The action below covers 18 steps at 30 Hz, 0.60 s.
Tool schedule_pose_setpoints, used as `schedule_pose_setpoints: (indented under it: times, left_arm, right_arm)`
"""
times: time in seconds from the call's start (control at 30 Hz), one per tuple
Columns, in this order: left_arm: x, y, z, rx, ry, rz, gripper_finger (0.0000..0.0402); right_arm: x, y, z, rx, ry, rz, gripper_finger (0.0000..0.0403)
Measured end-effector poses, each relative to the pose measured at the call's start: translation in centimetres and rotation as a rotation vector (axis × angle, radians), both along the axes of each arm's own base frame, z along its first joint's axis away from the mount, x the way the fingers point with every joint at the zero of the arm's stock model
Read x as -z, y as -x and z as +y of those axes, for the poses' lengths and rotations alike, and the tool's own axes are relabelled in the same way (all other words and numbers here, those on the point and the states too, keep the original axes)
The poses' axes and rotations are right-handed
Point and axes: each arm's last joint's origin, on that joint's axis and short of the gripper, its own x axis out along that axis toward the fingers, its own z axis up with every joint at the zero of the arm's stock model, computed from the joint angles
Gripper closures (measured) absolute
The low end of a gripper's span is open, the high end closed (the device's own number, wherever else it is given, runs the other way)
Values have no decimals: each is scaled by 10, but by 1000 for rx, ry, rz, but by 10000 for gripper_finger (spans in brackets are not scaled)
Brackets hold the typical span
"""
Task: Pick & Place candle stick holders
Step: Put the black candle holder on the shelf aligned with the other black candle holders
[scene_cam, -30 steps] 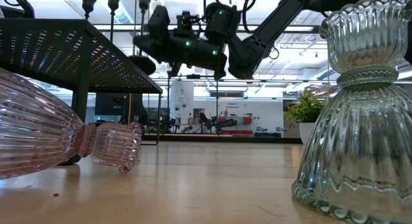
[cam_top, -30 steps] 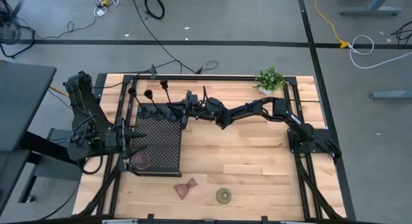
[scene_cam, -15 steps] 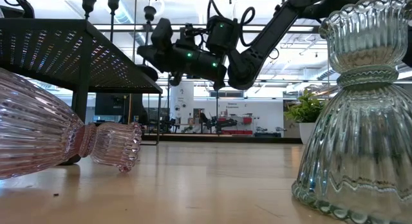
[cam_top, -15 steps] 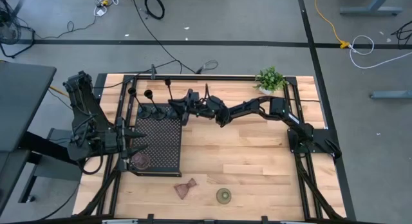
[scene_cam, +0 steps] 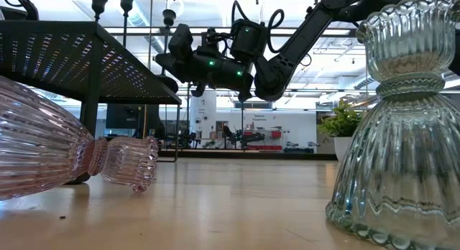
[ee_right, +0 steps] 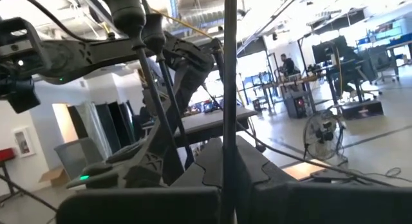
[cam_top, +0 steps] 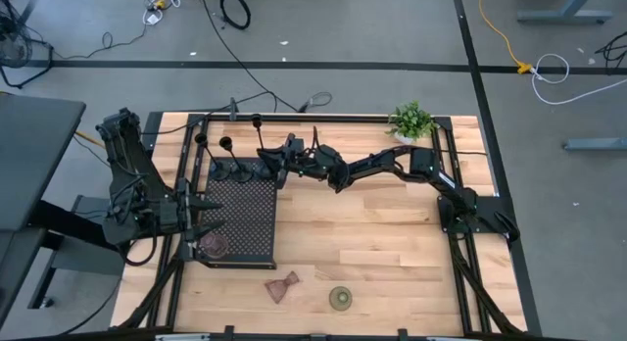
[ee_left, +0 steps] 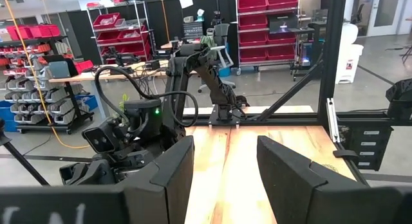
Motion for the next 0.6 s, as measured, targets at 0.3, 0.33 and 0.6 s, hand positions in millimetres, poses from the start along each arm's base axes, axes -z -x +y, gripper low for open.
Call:
schedule_pose_setpoints:
  times: [0.3,0.33,0.6]
  left_arm:
    - [0,0,0,0,0,0,229]
    - [0,0,0,0,0,0,229]
    - [0,0,0,0,-1,0,229]
  right_arm:
    - [5,-1,2,-8,-15,-3,399]
    - [5,-1,3,-10,-16,-1,399]
    - [6,-3,16,-30,6,10,386]
